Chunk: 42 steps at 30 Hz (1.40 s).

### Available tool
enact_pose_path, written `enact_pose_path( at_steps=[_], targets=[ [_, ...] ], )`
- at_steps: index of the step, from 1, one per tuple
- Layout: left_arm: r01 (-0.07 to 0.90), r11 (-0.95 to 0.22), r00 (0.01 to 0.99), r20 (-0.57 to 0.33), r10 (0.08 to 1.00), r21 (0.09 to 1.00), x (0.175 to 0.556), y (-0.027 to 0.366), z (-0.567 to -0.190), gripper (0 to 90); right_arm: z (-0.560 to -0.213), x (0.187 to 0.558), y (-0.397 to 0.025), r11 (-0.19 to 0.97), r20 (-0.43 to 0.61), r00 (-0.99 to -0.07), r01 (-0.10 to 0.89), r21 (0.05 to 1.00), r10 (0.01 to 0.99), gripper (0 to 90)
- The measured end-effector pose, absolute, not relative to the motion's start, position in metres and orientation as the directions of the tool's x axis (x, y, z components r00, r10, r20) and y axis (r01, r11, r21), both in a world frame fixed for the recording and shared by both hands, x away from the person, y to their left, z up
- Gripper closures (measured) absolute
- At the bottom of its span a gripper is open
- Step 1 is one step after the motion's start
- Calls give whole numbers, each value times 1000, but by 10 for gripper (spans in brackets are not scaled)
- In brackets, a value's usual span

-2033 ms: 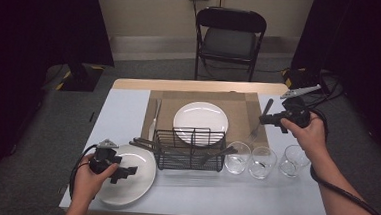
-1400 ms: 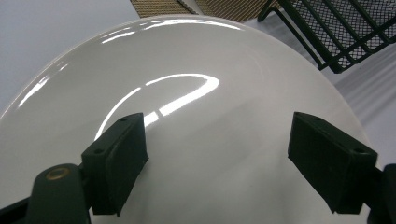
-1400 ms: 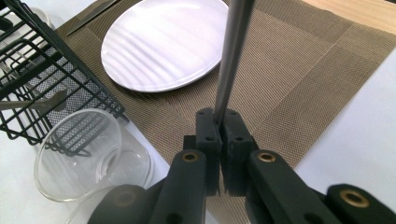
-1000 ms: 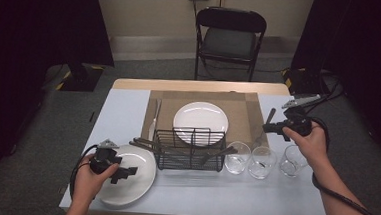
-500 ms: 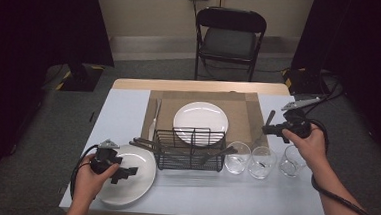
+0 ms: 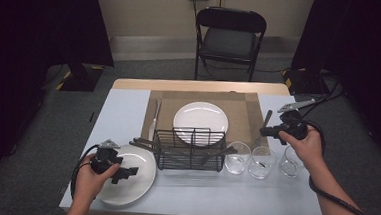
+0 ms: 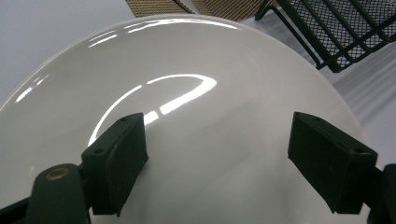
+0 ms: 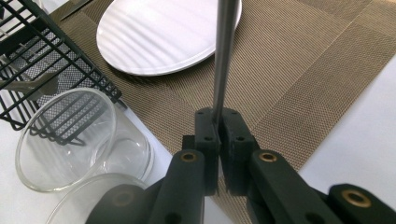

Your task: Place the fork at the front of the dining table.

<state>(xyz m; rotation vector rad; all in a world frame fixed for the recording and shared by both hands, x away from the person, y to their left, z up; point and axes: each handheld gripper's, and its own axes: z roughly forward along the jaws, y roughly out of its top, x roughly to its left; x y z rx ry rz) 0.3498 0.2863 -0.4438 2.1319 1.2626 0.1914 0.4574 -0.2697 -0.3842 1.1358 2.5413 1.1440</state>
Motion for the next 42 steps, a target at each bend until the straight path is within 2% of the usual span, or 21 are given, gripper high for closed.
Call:
enact_pose_path(
  at_steps=[15,42],
  targets=[
    [736,-326,523,-192,830,594,350,287,-444,193,-383,459,-269,419,145,-685,584,695,714,880],
    [738,-325,521,-194,831,591,350,287,-445,193,-387,468,-263,418,142,-694,569,708,706,877]
  ],
)
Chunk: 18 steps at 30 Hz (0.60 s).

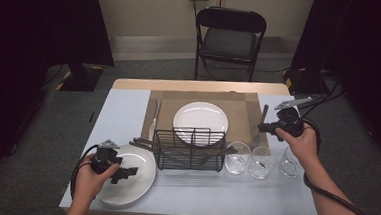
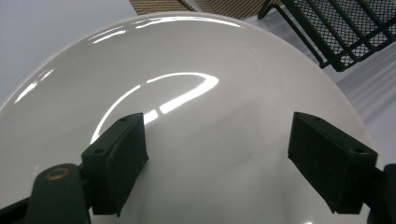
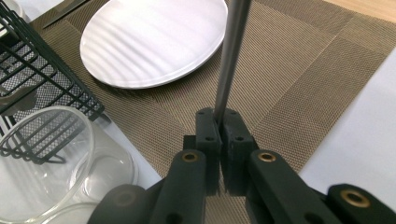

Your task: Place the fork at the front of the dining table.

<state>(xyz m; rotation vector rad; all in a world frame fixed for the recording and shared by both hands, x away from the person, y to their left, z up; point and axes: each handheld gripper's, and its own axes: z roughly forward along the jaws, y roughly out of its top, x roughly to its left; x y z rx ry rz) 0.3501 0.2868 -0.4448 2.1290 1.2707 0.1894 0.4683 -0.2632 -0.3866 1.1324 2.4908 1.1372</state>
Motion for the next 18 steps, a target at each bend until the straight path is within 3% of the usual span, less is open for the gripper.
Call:
enact_pose_path(
  at_steps=[18],
  targets=[
    [741,-326,518,-190,834,587,351,288,-445,193,-391,475,-259,406,144,-695,561,722,704,878]
  ],
)
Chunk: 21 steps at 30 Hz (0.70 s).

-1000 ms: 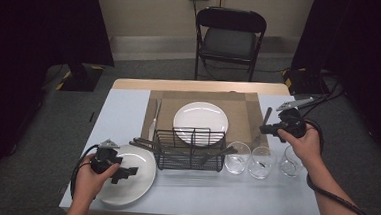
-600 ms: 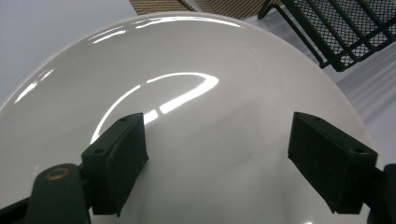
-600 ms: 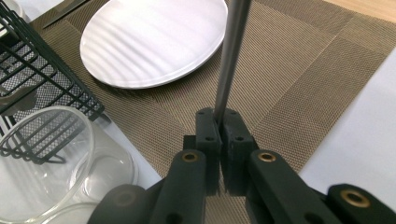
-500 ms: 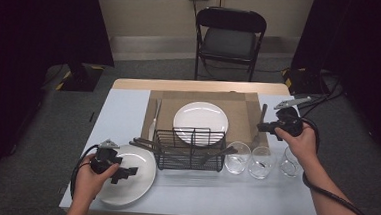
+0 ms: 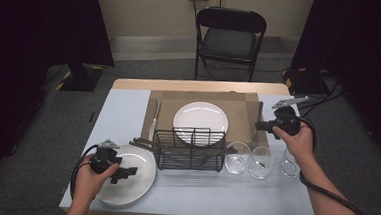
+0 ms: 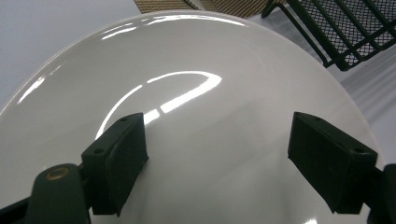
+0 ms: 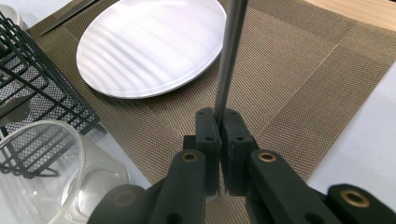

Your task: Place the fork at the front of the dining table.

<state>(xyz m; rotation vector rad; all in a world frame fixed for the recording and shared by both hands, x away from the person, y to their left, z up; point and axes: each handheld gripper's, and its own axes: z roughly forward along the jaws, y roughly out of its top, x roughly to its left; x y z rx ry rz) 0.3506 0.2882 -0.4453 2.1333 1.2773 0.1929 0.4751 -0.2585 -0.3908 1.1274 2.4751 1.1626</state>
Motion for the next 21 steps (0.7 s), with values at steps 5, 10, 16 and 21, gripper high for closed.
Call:
enact_pose_path(
  at_steps=[5,10,16,21],
  targets=[
    [741,-328,520,-192,832,587,351,288,-445,193,-391,475,-258,403,147,-691,565,720,707,879],
    [740,-328,519,-187,834,587,351,289,-445,192,-389,475,-259,407,145,-691,568,716,708,880],
    [739,-325,520,-193,832,590,351,288,-445,193,-386,473,-262,402,144,-683,573,714,716,880],
    [739,-334,523,-185,832,586,351,287,-445,193,-390,474,-262,393,153,-676,581,712,721,879]
  ],
)
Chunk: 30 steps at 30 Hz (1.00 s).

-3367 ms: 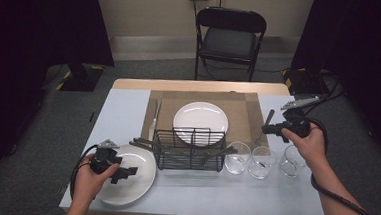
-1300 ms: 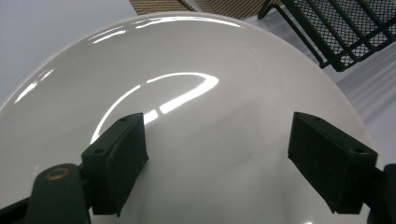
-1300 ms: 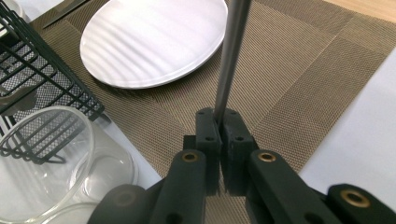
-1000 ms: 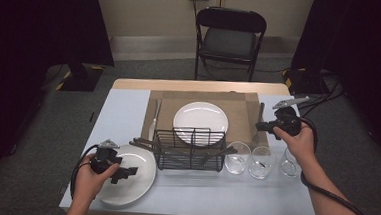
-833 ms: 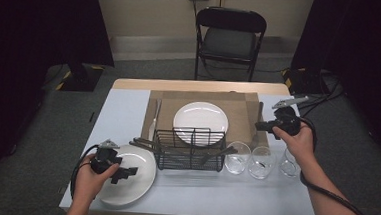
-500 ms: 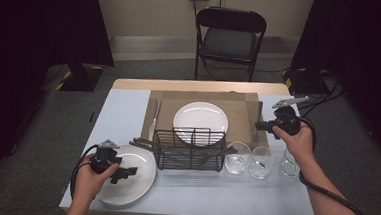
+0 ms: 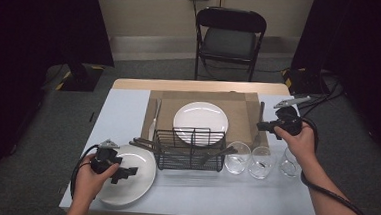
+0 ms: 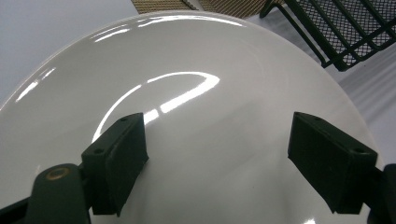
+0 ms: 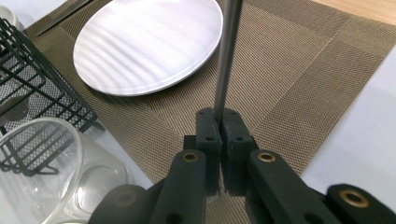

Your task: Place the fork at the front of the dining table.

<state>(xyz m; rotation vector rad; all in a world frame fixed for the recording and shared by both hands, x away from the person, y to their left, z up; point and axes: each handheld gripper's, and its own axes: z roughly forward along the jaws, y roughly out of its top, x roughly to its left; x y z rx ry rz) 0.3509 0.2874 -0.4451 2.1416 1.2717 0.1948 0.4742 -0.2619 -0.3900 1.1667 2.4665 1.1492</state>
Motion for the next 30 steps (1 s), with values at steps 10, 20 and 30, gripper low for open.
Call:
enact_pose_path(
  at_steps=[10,20,30],
  targets=[
    [741,-325,521,-197,830,588,351,287,-445,193,-392,478,-257,389,143,-668,579,717,731,873],
    [739,-329,523,-194,830,588,351,288,-445,193,-395,481,-255,377,140,-653,584,719,744,869],
    [740,-329,522,-193,831,586,351,289,-446,193,-399,484,-257,364,145,-647,584,726,748,862]
  ],
)
